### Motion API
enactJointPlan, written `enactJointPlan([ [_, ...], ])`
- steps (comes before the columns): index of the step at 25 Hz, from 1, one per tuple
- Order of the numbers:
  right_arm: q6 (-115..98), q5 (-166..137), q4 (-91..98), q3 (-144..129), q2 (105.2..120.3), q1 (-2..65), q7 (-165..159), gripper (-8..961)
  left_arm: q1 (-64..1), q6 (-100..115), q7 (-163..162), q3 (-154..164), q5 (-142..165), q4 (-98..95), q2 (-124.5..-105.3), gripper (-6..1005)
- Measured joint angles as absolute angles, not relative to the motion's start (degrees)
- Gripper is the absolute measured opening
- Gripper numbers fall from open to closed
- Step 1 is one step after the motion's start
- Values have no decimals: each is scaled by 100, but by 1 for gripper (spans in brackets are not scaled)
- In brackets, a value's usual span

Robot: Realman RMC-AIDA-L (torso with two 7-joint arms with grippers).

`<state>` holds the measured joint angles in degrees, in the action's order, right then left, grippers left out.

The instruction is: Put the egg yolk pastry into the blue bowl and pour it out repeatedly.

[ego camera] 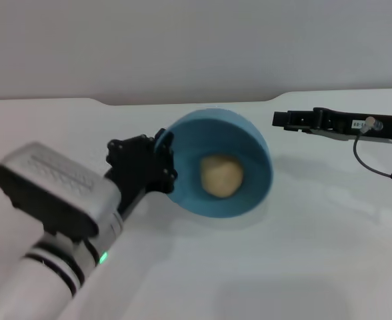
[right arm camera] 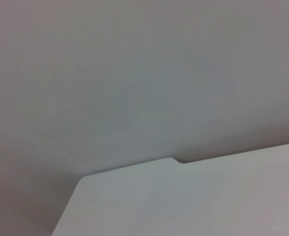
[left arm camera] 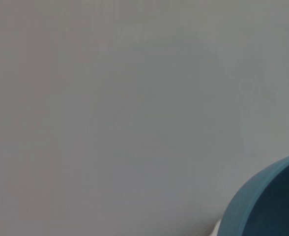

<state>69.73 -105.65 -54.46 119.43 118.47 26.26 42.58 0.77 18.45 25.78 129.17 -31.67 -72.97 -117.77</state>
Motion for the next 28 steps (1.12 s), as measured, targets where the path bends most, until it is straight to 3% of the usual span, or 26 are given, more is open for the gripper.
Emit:
enactJointPlan([
  [11,6923,-10591,-5439,12223,11848,2568,4203,326,-580,5202,2571,14047,-3211,-5240,-11851,-3],
  [28,6972,-10573,-5367,12263,11856,2504,4195,327,-1166,5800,2549,14488,-3686,-4773,-11903,-3],
])
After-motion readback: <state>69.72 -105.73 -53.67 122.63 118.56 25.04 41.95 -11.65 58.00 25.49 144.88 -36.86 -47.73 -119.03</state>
